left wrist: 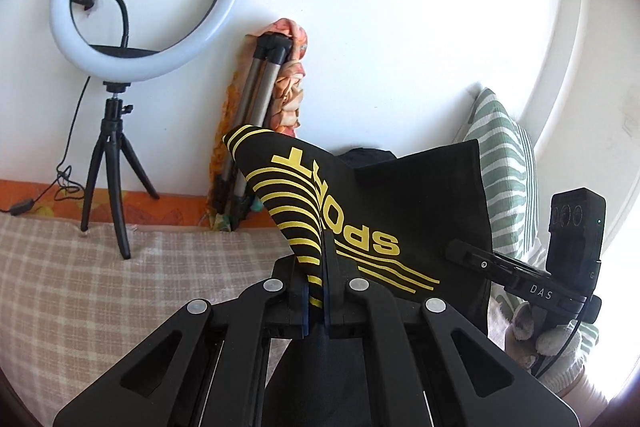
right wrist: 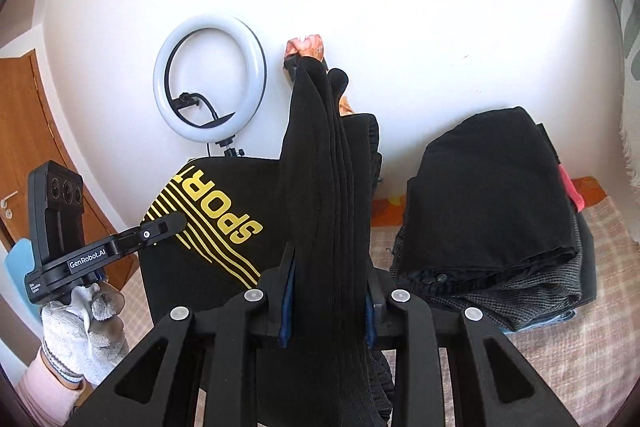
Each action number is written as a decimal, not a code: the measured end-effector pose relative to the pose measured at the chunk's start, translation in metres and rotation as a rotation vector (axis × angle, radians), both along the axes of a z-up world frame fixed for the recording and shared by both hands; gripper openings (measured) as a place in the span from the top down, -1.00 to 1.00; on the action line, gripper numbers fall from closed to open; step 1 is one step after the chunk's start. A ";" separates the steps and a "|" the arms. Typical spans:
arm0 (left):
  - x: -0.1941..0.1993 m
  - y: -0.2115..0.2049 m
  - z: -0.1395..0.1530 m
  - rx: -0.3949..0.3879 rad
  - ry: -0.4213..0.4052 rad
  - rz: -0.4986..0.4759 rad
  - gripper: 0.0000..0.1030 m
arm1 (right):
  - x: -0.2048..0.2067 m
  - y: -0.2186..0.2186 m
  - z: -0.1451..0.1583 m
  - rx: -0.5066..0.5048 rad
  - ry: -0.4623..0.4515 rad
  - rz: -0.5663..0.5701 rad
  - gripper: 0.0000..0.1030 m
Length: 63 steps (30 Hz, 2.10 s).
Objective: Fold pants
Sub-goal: 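Lift the folded pants with both grippers and carry them onto the clothes stack, then open both grippers and withdraw from the stack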
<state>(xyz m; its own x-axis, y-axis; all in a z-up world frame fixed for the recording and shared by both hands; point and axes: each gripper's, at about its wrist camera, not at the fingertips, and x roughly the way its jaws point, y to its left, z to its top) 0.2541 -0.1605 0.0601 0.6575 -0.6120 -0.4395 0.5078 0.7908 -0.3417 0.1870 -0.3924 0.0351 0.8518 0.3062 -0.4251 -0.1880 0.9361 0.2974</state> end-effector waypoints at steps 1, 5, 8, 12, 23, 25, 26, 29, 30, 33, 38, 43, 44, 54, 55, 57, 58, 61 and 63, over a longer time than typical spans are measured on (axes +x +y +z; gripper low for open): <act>0.002 -0.008 0.004 -0.005 -0.006 -0.008 0.94 | -0.002 -0.008 0.005 -0.001 -0.008 -0.013 0.49; 0.007 -0.041 0.018 -0.016 -0.034 -0.039 0.94 | -0.006 -0.037 0.025 -0.025 -0.037 -0.065 0.49; 0.017 -0.065 0.025 -0.019 -0.049 -0.057 0.94 | -0.001 -0.060 0.035 -0.028 -0.039 -0.098 0.49; 0.034 -0.092 0.035 -0.026 -0.066 -0.068 0.94 | 0.017 -0.086 0.050 -0.036 -0.048 -0.133 0.49; 0.099 -0.157 0.038 0.011 -0.086 -0.060 0.94 | 0.083 -0.148 0.055 -0.055 -0.028 -0.197 0.49; 0.110 -0.167 0.033 0.039 -0.090 -0.052 0.94 | 0.098 -0.158 0.046 -0.041 -0.008 -0.203 0.49; 0.116 -0.171 0.030 0.049 -0.084 -0.049 0.94 | 0.105 -0.161 0.041 -0.034 0.002 -0.205 0.49; 0.134 -0.178 0.016 0.072 -0.057 -0.032 0.94 | 0.125 -0.168 0.026 -0.038 0.033 -0.212 0.49; 0.139 -0.181 0.012 0.080 -0.049 -0.026 0.94 | 0.132 -0.168 0.022 -0.044 0.043 -0.214 0.49; 0.153 -0.188 0.000 0.117 -0.039 -0.017 0.94 | 0.145 -0.168 0.010 -0.062 0.068 -0.226 0.49; 0.162 -0.193 -0.010 0.154 -0.035 -0.004 0.92 | 0.160 -0.164 -0.001 -0.124 0.107 -0.256 0.48; 0.165 -0.186 -0.012 0.162 -0.010 0.044 0.78 | 0.164 -0.164 -0.004 -0.166 0.145 -0.310 0.38; 0.165 -0.184 -0.012 0.160 -0.011 0.048 0.78 | 0.164 -0.166 -0.004 -0.168 0.148 -0.332 0.37; 0.150 -0.166 -0.006 0.170 -0.011 0.030 0.77 | 0.143 -0.170 0.010 -0.176 0.134 -0.376 0.05; 0.147 -0.168 -0.005 0.170 -0.011 0.026 0.77 | 0.139 -0.168 0.011 -0.175 0.132 -0.375 0.04; 0.140 -0.166 -0.003 0.174 -0.016 0.019 0.76 | 0.131 -0.166 0.012 -0.177 0.132 -0.374 0.01; 0.136 -0.165 -0.002 0.179 -0.021 0.018 0.76 | 0.128 -0.163 0.014 -0.179 0.131 -0.373 0.00; 0.124 -0.163 0.003 0.179 -0.027 0.013 0.74 | 0.117 -0.159 0.020 -0.179 0.127 -0.375 -0.09; 0.117 -0.161 0.007 0.177 -0.028 0.010 0.53 | 0.109 -0.155 0.023 -0.180 0.119 -0.379 -0.18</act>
